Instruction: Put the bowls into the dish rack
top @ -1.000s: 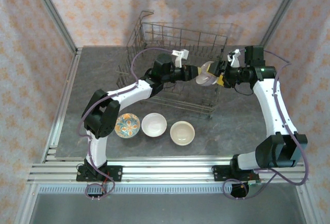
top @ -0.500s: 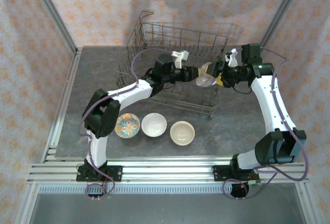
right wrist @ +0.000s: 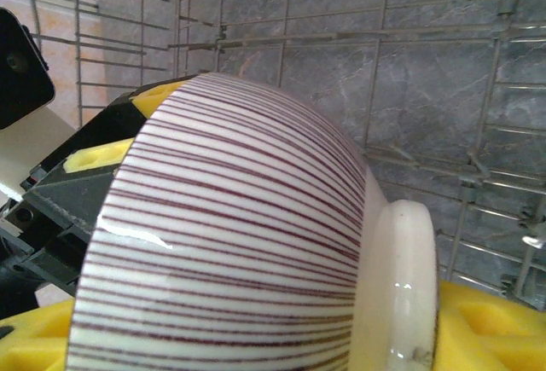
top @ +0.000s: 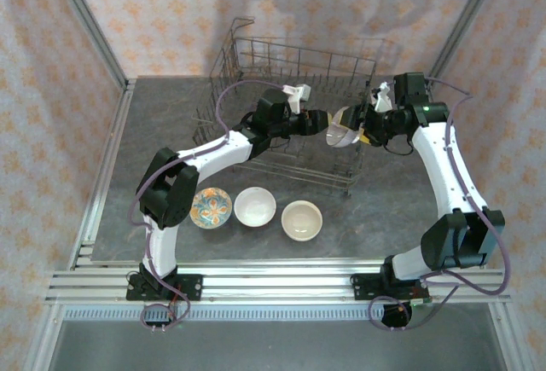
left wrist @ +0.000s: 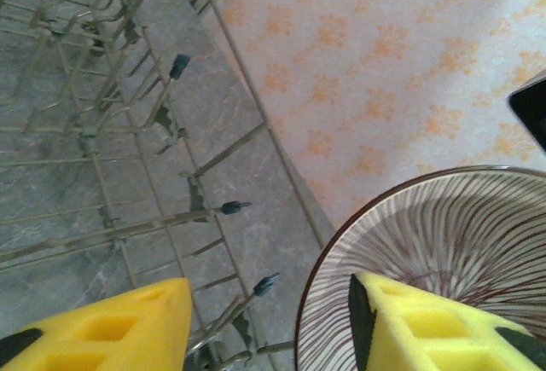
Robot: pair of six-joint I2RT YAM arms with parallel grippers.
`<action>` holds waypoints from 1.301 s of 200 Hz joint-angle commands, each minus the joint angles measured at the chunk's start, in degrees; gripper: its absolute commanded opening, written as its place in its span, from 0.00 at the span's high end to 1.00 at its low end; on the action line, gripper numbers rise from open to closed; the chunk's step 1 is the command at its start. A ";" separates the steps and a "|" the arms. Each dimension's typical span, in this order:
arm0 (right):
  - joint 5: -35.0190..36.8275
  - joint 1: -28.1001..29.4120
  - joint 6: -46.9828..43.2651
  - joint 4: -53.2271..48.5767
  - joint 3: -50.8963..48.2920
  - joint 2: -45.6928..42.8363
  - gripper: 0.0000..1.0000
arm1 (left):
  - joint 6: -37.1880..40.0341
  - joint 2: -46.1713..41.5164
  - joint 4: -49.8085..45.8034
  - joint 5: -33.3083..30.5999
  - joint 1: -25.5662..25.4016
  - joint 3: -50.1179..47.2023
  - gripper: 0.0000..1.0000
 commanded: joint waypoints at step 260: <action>53.53 18.86 3.44 -23.20 34.45 25.76 0.56 | 22.73 -15.00 -49.06 -16.62 24.37 18.00 0.30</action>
